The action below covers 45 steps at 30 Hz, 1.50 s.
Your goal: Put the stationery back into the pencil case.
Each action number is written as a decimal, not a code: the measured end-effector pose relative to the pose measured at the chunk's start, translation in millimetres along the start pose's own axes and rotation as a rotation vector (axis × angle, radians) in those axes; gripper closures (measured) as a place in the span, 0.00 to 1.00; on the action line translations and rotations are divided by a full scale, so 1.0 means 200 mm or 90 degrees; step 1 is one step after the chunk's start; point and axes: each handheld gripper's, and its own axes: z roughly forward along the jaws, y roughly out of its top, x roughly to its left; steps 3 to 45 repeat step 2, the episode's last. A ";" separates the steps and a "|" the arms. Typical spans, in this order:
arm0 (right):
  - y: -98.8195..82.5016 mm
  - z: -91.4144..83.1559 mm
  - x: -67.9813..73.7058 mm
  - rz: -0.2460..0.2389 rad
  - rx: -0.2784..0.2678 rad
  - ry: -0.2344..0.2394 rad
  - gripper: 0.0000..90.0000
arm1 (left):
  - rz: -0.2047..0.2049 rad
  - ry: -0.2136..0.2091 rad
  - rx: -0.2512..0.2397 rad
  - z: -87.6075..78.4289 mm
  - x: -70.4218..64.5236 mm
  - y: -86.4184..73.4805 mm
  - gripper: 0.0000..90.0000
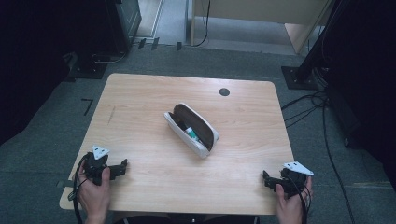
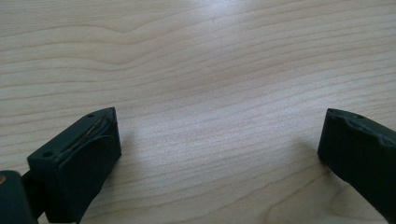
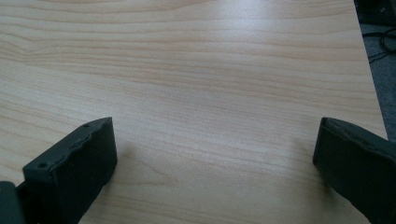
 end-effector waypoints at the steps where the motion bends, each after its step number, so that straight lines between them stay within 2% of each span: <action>1: 0.00 0.00 0.00 0.000 0.000 0.000 0.00 | 0.000 0.000 0.000 0.00 0.00 0.00 0.00; 45: 0.00 0.00 0.00 0.000 0.000 0.000 0.00 | 0.000 0.000 0.000 0.00 0.00 0.00 0.00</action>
